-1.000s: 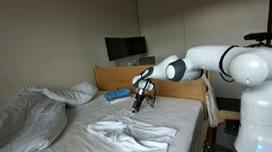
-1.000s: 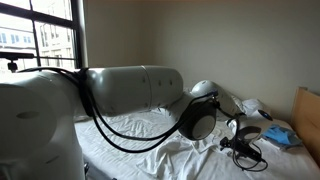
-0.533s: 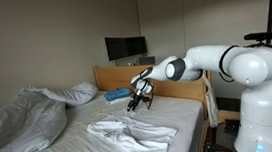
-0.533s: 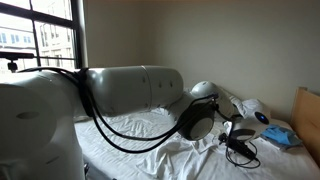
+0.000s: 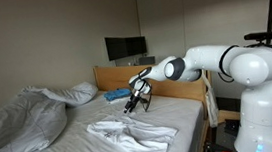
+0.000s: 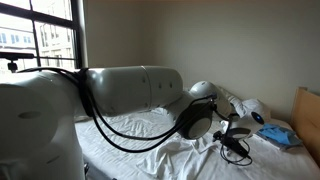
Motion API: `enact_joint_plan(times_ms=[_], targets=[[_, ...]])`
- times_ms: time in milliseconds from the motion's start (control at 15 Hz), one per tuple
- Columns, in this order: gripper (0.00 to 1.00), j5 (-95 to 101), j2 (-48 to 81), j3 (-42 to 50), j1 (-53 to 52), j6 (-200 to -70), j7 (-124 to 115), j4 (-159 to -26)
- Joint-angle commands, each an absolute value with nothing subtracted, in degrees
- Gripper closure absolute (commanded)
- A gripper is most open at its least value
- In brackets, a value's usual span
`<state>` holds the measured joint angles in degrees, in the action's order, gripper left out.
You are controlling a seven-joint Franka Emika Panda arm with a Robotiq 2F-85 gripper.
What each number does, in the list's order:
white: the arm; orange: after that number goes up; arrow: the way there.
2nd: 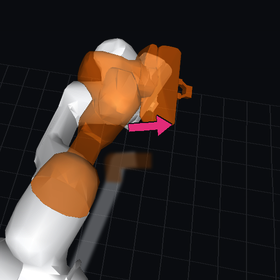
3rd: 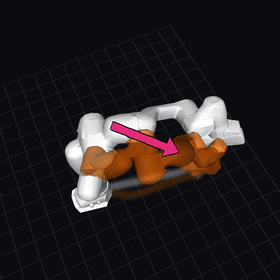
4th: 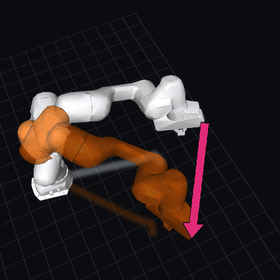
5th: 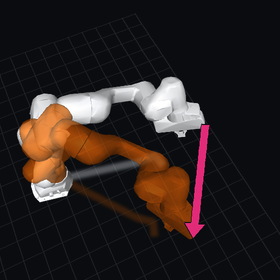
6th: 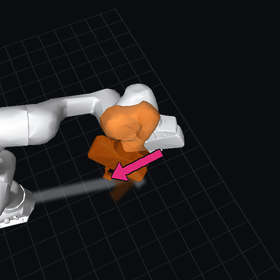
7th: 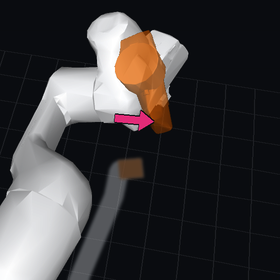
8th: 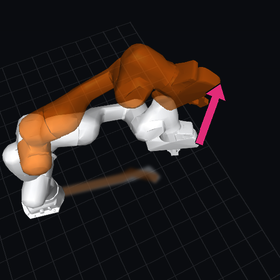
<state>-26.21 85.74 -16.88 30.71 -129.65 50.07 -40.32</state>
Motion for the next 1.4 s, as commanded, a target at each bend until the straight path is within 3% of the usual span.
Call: enact_joint_plan(times_ms=[0,800,1333], targets=[[0.0,-27.4,85.7,-16.3,31.1,-127.7,49.7,-40.9],[0.0,-23.2,85.5,-9.5,26.6,-136.0,38.6,-39.1],[0.0,-19.6,85.6,-8.1,27.0,-131.9,29.7,-40.3]])
